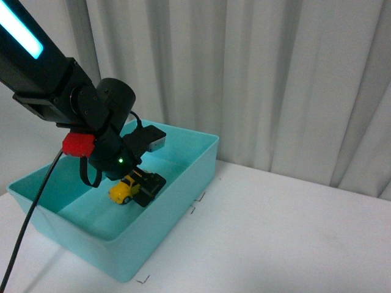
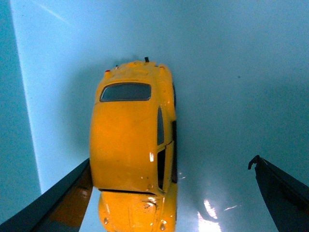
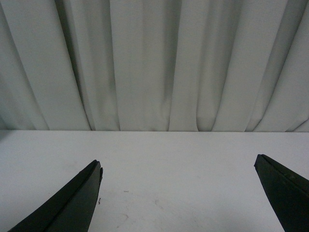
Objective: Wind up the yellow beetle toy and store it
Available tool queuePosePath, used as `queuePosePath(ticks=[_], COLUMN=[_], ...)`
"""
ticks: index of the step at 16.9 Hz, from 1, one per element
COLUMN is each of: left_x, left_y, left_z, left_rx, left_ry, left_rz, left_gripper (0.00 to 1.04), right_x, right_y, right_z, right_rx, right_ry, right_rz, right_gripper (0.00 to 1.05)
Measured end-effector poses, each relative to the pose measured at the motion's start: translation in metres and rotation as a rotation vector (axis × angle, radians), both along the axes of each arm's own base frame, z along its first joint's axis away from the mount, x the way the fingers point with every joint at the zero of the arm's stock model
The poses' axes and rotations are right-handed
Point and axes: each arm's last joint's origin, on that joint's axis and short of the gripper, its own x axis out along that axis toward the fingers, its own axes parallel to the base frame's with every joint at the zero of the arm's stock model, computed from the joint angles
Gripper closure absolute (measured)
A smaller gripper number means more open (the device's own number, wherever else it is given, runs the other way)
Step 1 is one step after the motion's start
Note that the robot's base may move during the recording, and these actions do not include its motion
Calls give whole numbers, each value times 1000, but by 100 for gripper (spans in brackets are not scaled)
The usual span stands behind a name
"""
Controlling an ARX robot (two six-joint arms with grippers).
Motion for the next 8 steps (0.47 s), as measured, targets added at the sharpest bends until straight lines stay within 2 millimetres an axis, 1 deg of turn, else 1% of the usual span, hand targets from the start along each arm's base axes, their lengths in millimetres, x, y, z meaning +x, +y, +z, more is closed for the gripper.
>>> queuePosePath(ticks=[1,2,3,4,5,6,8], left_x=[1,1,-1,-10,-21,-34,-62], left_y=[-1,-2,-1,0,0,1,3], left_z=[6,21,49,81,106,122,142], left_rx=[-28,-51,-61,-73,-89,-102,-128], left_ry=[-28,-83,-168,-258,-323,-360,-402], left_rz=[-6,-15,-28,-45,-65,-78,-99], left_gripper=[7,7,7,7,7,7,7], right_x=[0,0,0,0,0,0,0], right_y=[0,0,0,0,0,0,0], right_z=[0,0,0,0,0,0,0], right_rx=[0,0,0,0,0,0,0], right_ry=[0,0,0,0,0,0,0], right_rz=[0,0,0,0,0,0,0], right_gripper=[6,6,6,6,6,6,6])
